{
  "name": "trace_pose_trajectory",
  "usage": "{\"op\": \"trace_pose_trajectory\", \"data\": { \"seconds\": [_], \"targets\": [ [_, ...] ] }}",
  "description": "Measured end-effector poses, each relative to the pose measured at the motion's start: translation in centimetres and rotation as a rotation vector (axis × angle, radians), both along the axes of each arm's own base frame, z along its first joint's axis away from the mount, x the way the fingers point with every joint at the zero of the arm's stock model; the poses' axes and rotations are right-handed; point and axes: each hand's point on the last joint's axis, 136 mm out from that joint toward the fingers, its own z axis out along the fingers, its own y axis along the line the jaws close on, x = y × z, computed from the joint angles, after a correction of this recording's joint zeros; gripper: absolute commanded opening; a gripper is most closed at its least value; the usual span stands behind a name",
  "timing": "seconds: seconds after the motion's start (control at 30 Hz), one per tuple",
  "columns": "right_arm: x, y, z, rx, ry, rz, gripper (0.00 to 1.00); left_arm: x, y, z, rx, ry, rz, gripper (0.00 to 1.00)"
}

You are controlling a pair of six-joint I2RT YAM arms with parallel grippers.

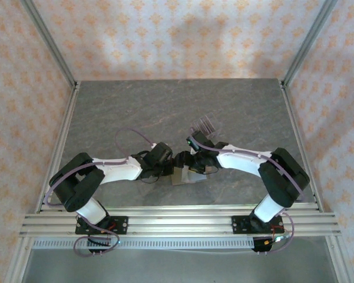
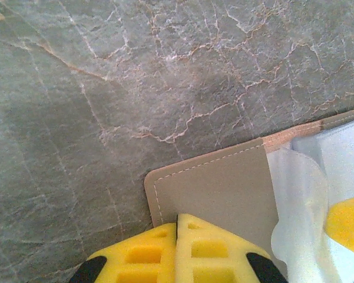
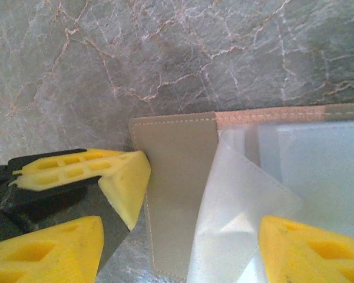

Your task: Put the credit cards into the card holder

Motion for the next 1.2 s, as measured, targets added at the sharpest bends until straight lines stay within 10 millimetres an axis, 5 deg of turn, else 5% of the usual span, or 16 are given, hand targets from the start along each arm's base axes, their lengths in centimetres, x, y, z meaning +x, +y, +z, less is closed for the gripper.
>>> {"op": "trace_pose_trajectory", "data": {
  "seconds": [0.27, 0.53, 0.67, 0.83, 1.03, 1.2],
  "targets": [
    [0.3, -1.3, 1.3, -0.056, -0.059, -0.001, 0.68, 0.3, -0.6, 0.3, -0.018, -0.022, -0.008, 0.02],
    [2.0, 0.4, 8.7, 0.109, -0.25, -0.008, 0.6, 0.2, -0.5, 0.0, -0.009, -0.022, -0.014, 0.02],
    [2.3, -0.2, 9.5, 0.095, -0.295, -0.021, 0.31, 0.2, -0.5, 0.1, -0.005, -0.026, -0.023, 0.02],
    [1.9, -2.1, 6.6, 0.001, -0.271, -0.05, 0.0, 0.2, -0.5, 0.1, -0.005, -0.026, -0.023, 0.02],
    [-0.4, -4.4, 1.5, -0.097, -0.168, -0.06, 0.0, 0.2, -0.5, 0.0, -0.005, -0.025, -0.023, 0.02],
    [-1.4, -3.8, -0.6, -0.122, -0.127, -0.04, 0.0, 0.2, -0.5, 0.0, -0.004, -0.025, -0.023, 0.02]
  ]
}}
